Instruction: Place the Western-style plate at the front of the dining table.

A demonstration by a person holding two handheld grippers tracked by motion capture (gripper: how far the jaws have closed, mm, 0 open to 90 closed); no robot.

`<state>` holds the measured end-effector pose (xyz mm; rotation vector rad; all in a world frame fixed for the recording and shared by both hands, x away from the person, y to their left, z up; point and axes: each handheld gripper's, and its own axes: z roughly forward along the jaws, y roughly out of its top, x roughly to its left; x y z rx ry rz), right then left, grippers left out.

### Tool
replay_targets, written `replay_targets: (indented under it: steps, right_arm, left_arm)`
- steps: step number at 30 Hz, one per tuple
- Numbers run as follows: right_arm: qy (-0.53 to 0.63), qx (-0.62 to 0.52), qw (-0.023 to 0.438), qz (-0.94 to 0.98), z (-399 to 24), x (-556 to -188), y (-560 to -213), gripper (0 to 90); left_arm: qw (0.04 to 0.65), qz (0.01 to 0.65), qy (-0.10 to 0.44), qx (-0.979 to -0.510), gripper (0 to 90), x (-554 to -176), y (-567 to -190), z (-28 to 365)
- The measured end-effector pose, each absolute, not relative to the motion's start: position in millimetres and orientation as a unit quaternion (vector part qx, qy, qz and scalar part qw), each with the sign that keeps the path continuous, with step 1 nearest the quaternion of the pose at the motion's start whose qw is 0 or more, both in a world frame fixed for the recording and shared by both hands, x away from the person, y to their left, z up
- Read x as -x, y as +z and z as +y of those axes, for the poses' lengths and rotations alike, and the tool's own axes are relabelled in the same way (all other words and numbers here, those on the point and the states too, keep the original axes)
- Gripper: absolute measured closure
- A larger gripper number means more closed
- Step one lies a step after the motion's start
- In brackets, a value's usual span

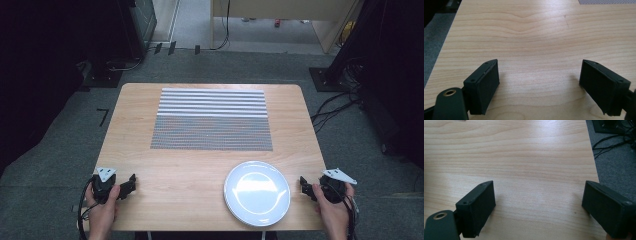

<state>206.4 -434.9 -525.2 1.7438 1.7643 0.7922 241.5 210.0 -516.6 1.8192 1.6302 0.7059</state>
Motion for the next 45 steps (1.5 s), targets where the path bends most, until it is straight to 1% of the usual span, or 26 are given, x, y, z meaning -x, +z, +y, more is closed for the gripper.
replay_targets:
  steps: [3, 7, 12, 18, 27, 37, 45]
  right_arm:
    - [0.296, -0.65, 0.267, 0.646, -435.3, -206.2, -525.0, 12.6]
    - [0.311, -0.654, 0.26, 0.639, -435.3, -205.3, -524.3, 13.6]
    - [0.322, -0.65, 0.259, 0.638, -430.9, -203.8, -520.2, 13.9]
    - [0.35, -0.646, 0.264, 0.625, -429.0, -199.0, -511.9, 14.1]
    - [0.367, -0.634, 0.27, 0.625, -421.6, -194.1, -502.9, 14.3]
    - [0.375, -0.623, 0.269, 0.632, -413.4, -191.4, -497.3, 14.3]
    - [0.378, -0.616, 0.267, 0.637, -405.0, -187.6, -493.4, 14.3]
  left_arm:
    - [0.289, 0.621, 0.27, -0.677, 16.0, -239.6, -515.4, 211.3]
    - [0.311, 0.62, 0.269, -0.668, 16.0, -236.3, -511.3, 210.6]
    - [0.314, 0.61, 0.269, -0.676, 16.0, -234.1, -509.1, 203.0]
    - [0.329, 0.596, 0.253, -0.688, 16.0, -230.8, -507.1, 183.1]
    - [0.344, 0.572, 0.253, -0.7, 16.0, -224.6, -502.3, 157.5]
    - [0.357, 0.561, 0.237, -0.708, 16.0, -222.8, -500.6, 141.2]
    - [0.363, 0.547, 0.234, -0.717, 16.1, -222.9, -496.6, 126.8]
